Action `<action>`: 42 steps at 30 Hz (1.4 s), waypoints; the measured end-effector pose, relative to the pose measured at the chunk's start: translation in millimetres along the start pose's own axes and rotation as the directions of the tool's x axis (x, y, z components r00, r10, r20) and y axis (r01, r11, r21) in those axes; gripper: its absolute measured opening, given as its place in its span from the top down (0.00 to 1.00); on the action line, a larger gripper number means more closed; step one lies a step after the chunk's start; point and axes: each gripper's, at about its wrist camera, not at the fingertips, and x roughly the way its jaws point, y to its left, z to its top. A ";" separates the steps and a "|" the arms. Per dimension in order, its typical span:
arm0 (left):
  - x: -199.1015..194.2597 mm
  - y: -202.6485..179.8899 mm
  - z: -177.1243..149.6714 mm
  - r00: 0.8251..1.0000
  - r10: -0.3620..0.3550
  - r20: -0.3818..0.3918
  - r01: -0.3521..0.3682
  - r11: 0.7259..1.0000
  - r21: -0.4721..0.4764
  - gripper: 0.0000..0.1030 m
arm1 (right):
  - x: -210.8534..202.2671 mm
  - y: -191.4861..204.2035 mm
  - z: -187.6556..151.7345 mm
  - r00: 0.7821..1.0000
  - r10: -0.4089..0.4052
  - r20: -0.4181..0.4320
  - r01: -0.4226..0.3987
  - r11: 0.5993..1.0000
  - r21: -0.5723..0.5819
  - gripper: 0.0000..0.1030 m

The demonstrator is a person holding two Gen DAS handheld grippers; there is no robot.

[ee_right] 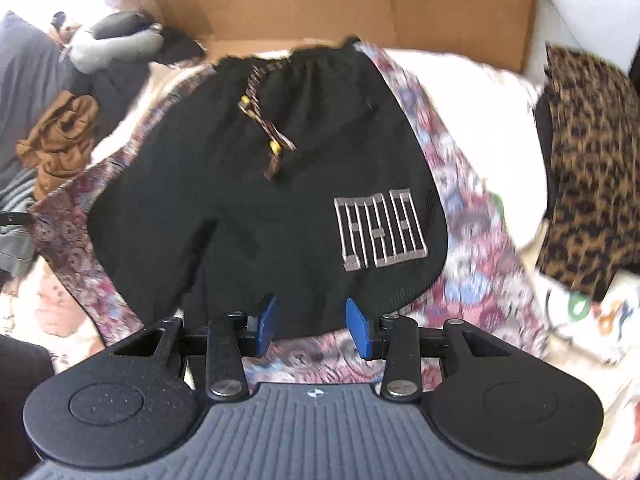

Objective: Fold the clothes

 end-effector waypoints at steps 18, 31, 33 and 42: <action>-30.8 -77.6 52.8 0.995 -0.099 0.019 0.099 0.995 0.002 0.93 | -125.9 85.5 126.7 0.999 0.010 0.041 -0.001 0.973 -0.233 0.55; -37.4 -101.6 75.1 0.992 -0.126 -0.007 0.126 0.991 0.047 0.93 | -134.9 120.8 108.2 0.986 0.082 0.144 -0.068 0.993 -0.094 0.55; -37.4 -103.3 76.6 0.991 -0.136 -0.006 0.136 0.990 0.047 0.93 | -132.1 125.0 97.1 0.981 0.074 0.177 -0.064 0.996 -0.063 0.55; -32.5 -104.1 76.1 0.976 -0.217 -0.037 0.217 0.976 0.017 0.93 | -100.8 137.3 45.6 0.957 0.079 0.280 -0.108 0.990 0.088 0.47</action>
